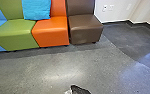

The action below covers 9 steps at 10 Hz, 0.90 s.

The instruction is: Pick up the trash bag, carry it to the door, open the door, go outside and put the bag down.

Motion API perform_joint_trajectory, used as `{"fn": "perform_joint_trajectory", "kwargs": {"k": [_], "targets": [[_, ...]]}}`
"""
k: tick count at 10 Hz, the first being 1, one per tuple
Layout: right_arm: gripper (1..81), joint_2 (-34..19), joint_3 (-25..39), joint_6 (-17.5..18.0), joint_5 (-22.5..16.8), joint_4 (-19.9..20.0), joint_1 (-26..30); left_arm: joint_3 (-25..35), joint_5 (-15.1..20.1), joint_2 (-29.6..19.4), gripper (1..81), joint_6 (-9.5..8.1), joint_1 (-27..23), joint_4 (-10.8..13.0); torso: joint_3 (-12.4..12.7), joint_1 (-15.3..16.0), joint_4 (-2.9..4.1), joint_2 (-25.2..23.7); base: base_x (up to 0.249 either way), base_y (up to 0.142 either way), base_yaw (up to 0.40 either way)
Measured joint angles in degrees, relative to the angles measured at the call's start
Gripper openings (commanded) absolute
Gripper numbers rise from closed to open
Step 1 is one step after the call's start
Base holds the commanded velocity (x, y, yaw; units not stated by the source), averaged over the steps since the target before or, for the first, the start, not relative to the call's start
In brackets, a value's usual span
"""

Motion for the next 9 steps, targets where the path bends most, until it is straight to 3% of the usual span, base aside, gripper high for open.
{"fn": "perform_joint_trajectory", "kwargs": {"k": [3, 6, 9], "targets": [[81.1, 3.86, -1.24, -0.09, 3.50, 0.13, -0.51, 5.55, 4.49, -5.84, 1.0, 0.00, 0.59, 0.05, 2.53, -2.86, 0.00, 4.57, 0.000, 0.000, 0.000], [81.1, 7.74, -7.47, -0.44, 4.43, 0.24, -2.28, 7.39, 5.97, -10.14, 1.0, 0.02, 3.63, 0.17, 8.43, -6.61, 0.00, 10.32, 0.000, 0.000, 0.000], [81.1, 10.45, -11.53, -0.52, 4.29, 0.27, -3.66, 7.75, 6.08, -10.14, 1.0, 0.45, 7.17, 0.49, 14.44, -10.43, 0.00, 16.17, 0.000, 0.000, 0.000]]}}
